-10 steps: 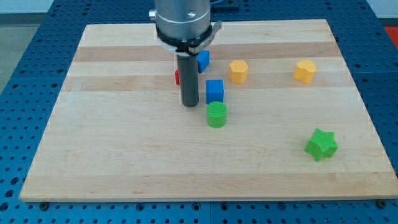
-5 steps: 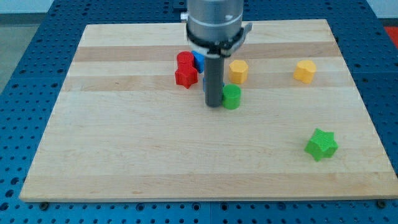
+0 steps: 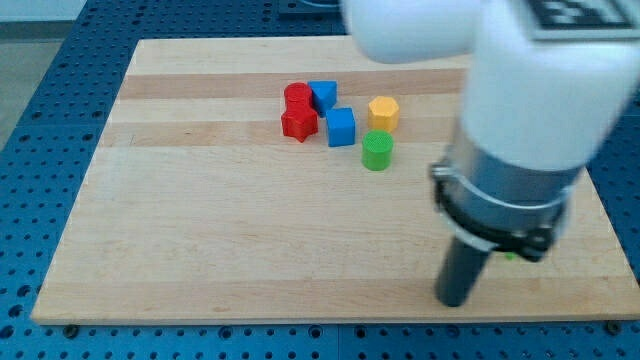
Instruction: Push the green blocks to the top of the board
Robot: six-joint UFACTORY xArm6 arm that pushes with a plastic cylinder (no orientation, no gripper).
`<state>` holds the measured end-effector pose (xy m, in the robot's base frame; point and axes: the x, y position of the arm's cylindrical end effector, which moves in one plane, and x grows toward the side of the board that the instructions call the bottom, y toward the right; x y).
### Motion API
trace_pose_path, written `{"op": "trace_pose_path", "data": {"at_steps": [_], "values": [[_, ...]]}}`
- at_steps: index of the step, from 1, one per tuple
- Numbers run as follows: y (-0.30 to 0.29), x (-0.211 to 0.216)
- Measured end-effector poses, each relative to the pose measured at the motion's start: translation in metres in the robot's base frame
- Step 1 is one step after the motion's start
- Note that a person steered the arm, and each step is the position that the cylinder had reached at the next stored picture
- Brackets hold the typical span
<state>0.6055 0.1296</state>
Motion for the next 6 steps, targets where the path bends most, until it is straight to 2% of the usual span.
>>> {"op": "trace_pose_path", "data": {"at_steps": [1,4,5,6], "values": [[0.035,-0.017],[0.051,-0.056],[0.055,-0.006],[0.081,0.003]]}}
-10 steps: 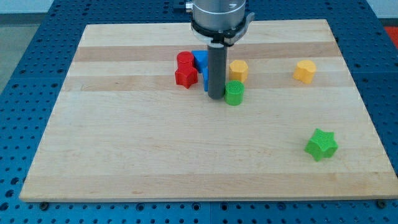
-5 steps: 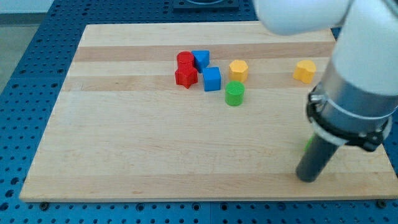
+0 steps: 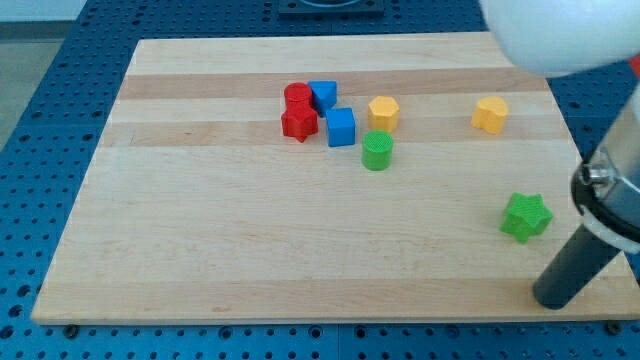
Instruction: Push the green blocks to the top of the board
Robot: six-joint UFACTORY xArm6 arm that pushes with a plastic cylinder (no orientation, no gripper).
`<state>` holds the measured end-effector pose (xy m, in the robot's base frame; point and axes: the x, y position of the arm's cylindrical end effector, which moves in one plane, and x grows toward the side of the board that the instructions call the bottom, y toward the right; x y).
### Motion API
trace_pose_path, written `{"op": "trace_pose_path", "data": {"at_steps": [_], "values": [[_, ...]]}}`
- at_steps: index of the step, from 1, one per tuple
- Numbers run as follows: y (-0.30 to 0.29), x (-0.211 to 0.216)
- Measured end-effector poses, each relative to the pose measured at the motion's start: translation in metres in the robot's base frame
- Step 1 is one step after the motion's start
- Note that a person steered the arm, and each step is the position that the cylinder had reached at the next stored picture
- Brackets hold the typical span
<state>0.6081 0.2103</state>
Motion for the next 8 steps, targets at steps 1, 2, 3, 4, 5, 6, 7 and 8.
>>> {"op": "trace_pose_path", "data": {"at_steps": [1,2,3,4,5,6,7,8], "values": [[0.000,-0.033],[0.000,-0.065],[-0.003,-0.090],[-0.023,-0.114],[-0.054,-0.148],[-0.074,-0.179],[-0.052,-0.160],[0.003,-0.138]]}}
